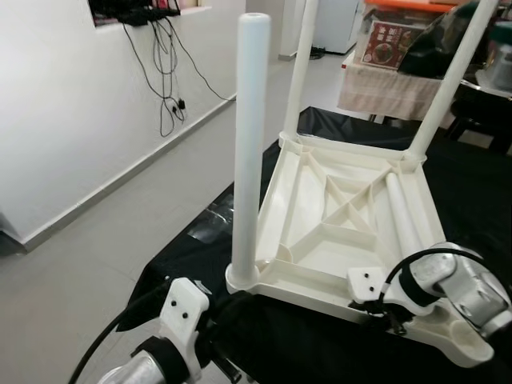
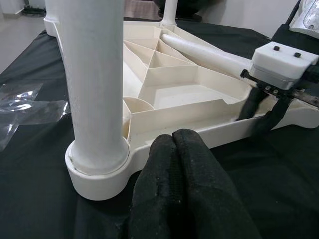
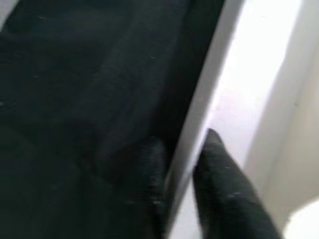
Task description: Building children table
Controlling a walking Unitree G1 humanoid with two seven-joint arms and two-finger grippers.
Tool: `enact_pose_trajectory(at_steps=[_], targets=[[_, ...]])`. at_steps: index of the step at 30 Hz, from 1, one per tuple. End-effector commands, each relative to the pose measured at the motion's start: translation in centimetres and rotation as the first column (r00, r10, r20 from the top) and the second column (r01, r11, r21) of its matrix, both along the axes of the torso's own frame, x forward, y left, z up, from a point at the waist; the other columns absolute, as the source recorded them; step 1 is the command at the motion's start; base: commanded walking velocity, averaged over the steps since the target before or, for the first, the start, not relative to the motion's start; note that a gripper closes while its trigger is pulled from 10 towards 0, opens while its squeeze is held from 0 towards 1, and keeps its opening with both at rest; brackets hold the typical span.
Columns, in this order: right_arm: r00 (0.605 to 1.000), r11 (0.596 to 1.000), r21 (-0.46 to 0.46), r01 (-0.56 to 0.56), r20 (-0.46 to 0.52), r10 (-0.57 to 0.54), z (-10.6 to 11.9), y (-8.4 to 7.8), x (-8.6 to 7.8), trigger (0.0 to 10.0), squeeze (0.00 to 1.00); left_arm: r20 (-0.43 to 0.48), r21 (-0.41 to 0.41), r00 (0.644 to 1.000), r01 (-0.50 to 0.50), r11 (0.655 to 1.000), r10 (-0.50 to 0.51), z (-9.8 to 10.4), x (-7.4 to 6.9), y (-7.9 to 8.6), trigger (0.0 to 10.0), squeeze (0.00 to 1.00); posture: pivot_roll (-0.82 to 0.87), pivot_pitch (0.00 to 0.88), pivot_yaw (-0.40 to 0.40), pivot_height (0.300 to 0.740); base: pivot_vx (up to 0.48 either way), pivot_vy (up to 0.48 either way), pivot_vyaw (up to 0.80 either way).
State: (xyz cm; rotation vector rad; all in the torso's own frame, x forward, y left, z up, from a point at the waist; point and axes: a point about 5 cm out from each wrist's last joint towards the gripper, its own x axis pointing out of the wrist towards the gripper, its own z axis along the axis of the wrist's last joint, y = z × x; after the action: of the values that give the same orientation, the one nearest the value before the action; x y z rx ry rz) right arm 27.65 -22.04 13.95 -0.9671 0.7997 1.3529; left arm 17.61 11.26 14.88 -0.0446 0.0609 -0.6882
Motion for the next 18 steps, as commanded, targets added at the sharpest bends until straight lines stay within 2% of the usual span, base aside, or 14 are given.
enact_pose_trajectory(at_steps=[1,3,5,8,9,10,12,13,15,18], targets=[[1.0,1.0,-0.007,-0.003,0.01,0.003,-0.7,0.2,-0.1,0.0,0.0,-0.009,-0.005,1.0,0.015,1.0,-0.015,0.0,-0.1,-0.1,10.0,0.0,0.01,0.053,-0.059,0.74,0.0,0.0,0.0],[1.0,1.0,-0.005,0.002,0.024,-0.002,-0.7,0.3,0.1,0.0,0.0,-0.009,-0.006,1.0,0.015,1.0,-0.015,0.0,-0.1,-0.1,10.0,0.0,0.01,0.053,-0.059,0.74,0.0,0.0,0.0],[0.996,0.997,0.072,0.042,0.072,-0.047,-0.5,1.5,0.8,0.0,0.0,-0.008,-0.005,1.0,0.014,1.0,-0.014,0.0,-0.1,-0.1,10.0,0.0,0.01,0.054,-0.06,0.74,0.0,0.0,0.0],[0.992,0.99,0.121,0.066,0.097,-0.078,-0.3,2.2,1.3,0.0,0.0,-0.007,-0.005,1.0,0.013,1.0,-0.013,0.0,0.0,-0.1,10.0,0.0,0.01,0.054,-0.06,0.74,0.0,0.0,0.0],[0.983,0.976,0.191,0.104,0.126,-0.13,0.2,3.1,1.9,0.0,0.0,-0.007,-0.004,1.0,0.013,1.0,-0.013,0.0,0.0,-0.1,10.0,0.0,0.01,0.053,-0.059,0.74,0.0,0.0,0.0],[0.983,0.976,0.191,0.104,0.126,-0.13,0.2,3.1,1.9,0.0,0.0,-0.007,-0.004,1.0,0.013,1.0,-0.013,0.0,0.0,-0.1,10.0,0.0,0.01,0.053,-0.059,0.74,0.0,0.0,0.0],[0.959,0.93,0.323,0.175,0.157,-0.236,1.2,4.6,3.1,0.0,0.0,-0.008,-0.003,1.0,0.015,1.0,-0.015,0.0,0.0,-0.1,10.0,0.0,0.01,0.053,-0.058,0.74,0.0,0.0,0.0],[0.959,0.93,0.323,0.175,0.157,-0.236,1.2,4.6,3.1,0.0,0.0,-0.008,-0.003,1.0,0.015,1.0,-0.015,0.0,0.0,-0.1,10.0,0.0,0.01,0.053,-0.058,0.74,0.0,0.0,0.0],[0.939,0.894,0.395,0.212,0.171,-0.298,1.8,5.5,3.9,0.0,0.0,-0.009,-0.001,1.0,0.016,1.0,-0.016,0.0,0.0,-0.1,10.0,0.0,0.01,0.054,-0.058,0.74,0.0,0.0,0.0],[0.931,0.877,0.425,0.223,0.174,-0.321,2.0,6.1,4.1,0.0,0.0,-0.009,-0.001,1.0,0.016,1.0,-0.016,0.0,0.0,-0.1,10.0,0.0,0.01,0.055,-0.058,0.74,0.0,0.0,0.0]])
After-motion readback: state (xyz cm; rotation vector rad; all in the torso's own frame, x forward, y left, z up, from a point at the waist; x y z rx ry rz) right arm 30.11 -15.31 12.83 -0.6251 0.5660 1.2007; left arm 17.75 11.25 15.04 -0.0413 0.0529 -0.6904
